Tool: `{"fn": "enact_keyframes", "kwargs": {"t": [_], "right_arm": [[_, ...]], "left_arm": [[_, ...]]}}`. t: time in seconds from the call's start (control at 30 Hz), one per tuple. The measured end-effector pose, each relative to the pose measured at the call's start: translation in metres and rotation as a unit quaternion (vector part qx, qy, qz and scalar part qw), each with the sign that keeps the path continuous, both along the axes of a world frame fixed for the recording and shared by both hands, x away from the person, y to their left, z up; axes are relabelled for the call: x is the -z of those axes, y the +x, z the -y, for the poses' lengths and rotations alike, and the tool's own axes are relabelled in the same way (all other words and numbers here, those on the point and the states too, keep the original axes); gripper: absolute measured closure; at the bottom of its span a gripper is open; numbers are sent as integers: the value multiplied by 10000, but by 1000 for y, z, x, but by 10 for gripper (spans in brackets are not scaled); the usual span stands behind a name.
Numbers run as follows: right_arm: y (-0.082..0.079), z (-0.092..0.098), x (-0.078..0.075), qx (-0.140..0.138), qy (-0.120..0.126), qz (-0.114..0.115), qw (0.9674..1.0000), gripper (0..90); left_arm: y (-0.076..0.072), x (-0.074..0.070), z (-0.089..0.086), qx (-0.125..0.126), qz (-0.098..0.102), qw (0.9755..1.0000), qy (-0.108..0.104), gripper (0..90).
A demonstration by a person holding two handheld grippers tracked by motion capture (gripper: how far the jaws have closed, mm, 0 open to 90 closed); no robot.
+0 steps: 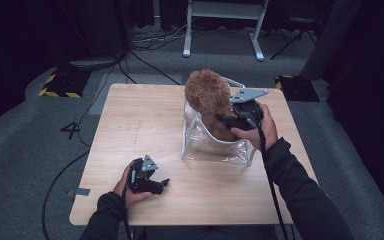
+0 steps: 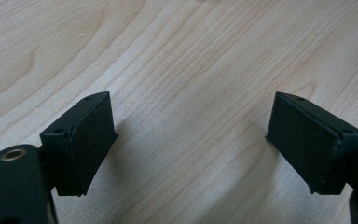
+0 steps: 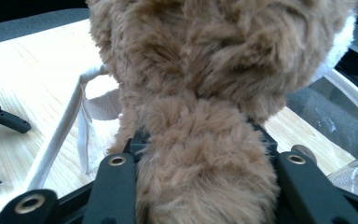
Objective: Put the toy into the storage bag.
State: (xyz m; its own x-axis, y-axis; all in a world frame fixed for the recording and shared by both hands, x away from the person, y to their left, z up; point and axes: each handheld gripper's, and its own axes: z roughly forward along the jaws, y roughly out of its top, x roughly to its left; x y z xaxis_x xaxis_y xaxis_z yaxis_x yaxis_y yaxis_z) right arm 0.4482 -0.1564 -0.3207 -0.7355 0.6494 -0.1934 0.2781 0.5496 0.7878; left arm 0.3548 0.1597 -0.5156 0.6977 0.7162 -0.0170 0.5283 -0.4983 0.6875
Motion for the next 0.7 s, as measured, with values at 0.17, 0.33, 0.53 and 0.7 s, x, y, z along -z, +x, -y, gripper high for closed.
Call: {"fn": "enact_keyframes", "kwargs": {"t": [0.17, 0.33, 0.53, 0.7], "right_arm": [[4, -1, 4, 18, -243, -179, 9995, 534], [5, -1, 6, -1, -349, -286, 9990, 532], [7, 0, 5, 73, -398, -447, 9982, 515], [7, 0, 6, 189, -430, -556, 9974, 486]], "left_arm": [[0, 0, 0, 0, 0, 10000, 1, 150], [0, 0, 0, 0, 0, 10000, 0, 150], [0, 0, 0, 24, 12, 10000, -1, 158], [0, 0, 0, 25, 13, 10000, -1, 161]]}}
